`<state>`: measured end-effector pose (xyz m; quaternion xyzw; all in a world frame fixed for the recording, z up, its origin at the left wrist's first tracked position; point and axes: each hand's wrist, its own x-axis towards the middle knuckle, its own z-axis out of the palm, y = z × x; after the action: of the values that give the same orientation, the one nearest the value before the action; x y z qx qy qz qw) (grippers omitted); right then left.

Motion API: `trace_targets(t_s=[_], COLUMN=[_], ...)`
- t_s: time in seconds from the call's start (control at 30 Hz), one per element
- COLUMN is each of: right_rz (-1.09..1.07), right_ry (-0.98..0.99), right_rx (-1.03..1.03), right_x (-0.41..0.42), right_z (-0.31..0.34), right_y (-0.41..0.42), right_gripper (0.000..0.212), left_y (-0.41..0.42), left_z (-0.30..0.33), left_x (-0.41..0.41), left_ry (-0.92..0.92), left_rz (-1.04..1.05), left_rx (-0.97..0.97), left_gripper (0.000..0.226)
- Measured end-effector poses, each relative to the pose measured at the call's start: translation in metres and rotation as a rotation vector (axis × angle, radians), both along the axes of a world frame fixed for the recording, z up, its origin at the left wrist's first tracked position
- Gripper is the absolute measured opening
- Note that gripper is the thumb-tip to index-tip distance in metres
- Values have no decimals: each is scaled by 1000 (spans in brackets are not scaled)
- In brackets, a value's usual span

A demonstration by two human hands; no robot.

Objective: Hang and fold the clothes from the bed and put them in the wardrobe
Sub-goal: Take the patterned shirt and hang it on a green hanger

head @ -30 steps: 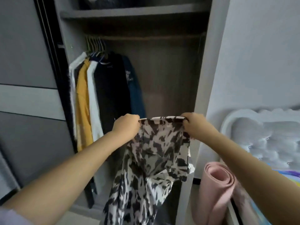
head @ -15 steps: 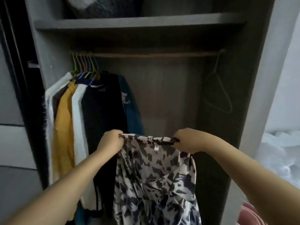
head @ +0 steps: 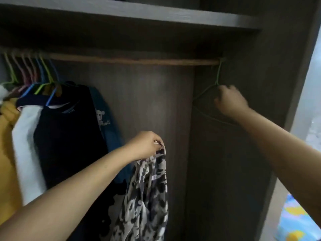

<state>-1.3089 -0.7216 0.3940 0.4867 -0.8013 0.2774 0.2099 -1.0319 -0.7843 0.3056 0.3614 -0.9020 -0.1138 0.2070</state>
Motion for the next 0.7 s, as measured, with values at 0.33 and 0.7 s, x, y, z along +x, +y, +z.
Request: trace_targets(t_s=[0.33,0.7], right_rz=[-98,459], right_ry=[-251,-720], right_rx=[-36,-526], right_x=[-51,-2], right_z=[18,-109], right_y=[-74,-70], right_gripper=[28,8], left_y=[-60,-76], left_z=[3,-16], left_x=[11,17], left_ry=[230,70], left_rz=[153,178], left_rx=[-274,246], left_gripper=[23,14])
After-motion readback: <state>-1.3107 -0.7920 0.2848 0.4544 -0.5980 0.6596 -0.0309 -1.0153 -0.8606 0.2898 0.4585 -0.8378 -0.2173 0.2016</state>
